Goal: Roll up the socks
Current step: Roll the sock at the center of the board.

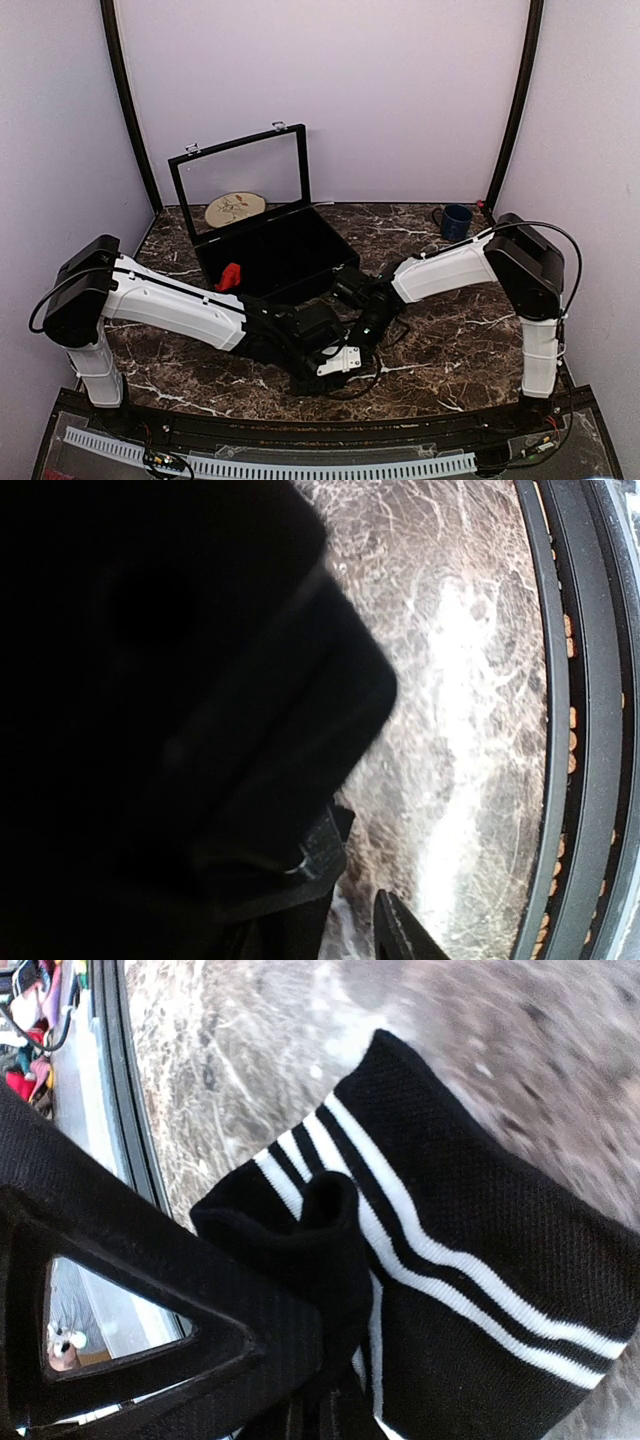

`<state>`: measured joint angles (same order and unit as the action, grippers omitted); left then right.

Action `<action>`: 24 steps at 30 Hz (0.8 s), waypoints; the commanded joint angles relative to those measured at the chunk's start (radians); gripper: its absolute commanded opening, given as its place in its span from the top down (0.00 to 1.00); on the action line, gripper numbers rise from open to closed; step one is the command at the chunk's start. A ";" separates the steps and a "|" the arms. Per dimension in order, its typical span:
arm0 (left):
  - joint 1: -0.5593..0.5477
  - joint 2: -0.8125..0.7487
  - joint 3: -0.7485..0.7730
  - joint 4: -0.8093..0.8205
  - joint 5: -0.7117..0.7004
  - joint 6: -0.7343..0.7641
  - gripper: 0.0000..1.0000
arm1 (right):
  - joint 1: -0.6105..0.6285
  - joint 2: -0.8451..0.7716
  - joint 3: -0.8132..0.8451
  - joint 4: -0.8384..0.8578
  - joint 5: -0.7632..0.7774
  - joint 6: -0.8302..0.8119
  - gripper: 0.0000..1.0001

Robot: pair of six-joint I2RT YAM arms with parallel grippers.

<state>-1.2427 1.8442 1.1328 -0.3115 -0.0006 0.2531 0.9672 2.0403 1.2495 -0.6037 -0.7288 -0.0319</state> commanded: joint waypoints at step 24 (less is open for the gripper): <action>0.175 0.106 -0.007 -0.069 0.003 0.216 0.64 | 0.038 -0.042 -0.104 0.058 0.172 0.177 1.00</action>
<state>-1.1419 1.8874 1.1843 -0.3115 0.1661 0.5327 0.9501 1.9594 1.1408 -0.4839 -0.6731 0.1761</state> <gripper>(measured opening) 0.374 0.022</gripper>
